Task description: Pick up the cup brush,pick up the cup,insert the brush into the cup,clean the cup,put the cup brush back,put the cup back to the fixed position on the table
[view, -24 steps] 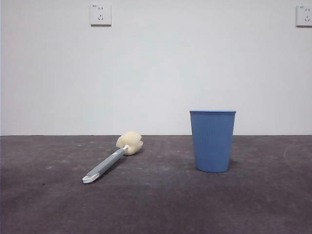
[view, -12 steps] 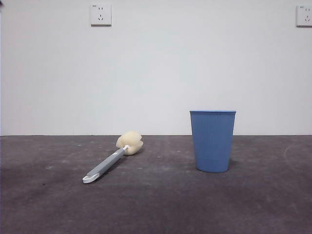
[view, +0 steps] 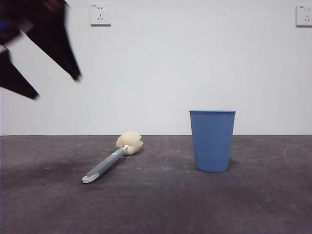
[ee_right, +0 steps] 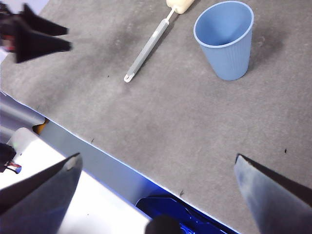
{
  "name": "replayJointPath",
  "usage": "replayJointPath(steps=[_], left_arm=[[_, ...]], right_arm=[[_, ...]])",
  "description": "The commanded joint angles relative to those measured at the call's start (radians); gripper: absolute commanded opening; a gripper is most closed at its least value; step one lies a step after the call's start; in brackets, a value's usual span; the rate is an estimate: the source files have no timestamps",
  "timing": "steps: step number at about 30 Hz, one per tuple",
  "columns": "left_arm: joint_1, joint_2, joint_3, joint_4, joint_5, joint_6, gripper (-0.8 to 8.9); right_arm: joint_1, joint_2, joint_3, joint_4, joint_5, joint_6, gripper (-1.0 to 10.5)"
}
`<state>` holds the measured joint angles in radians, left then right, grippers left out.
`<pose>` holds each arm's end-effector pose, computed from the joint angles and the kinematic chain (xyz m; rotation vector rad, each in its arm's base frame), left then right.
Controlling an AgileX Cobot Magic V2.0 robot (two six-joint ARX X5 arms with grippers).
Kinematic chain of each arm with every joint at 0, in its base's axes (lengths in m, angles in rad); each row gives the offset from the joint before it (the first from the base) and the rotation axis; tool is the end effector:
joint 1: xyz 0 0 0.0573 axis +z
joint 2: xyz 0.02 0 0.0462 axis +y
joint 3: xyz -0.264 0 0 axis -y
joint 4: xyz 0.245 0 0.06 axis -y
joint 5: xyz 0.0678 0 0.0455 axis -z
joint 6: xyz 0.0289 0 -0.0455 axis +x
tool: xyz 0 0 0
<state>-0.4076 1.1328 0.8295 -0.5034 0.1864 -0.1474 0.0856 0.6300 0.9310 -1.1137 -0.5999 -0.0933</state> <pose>0.2057 -0.0946 0.2572 -0.0449 0.8520 -0.4995 0.0842 0.0236 0.3224 0.1257 0.7688 0.6825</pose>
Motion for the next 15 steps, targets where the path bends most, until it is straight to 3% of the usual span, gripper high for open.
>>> replayJointPath(steps=[1, 6, 15], left_arm=[[-0.052, 0.113, 0.032, 0.040, -0.081, -0.045, 5.02], [-0.104, 0.304, 0.135, 0.043, -0.182, -0.044, 5.02], [-0.136, 0.563, 0.272, 0.081, -0.239, -0.050, 5.02]], right_arm=[[0.002, 0.003, 0.003, 0.005, 0.001, -0.001, 6.0], [0.002, 0.005, 0.003, 0.005, 0.000, -0.001, 6.0], [0.002, 0.005, 0.003, 0.005, 0.001, -0.001, 6.0]])
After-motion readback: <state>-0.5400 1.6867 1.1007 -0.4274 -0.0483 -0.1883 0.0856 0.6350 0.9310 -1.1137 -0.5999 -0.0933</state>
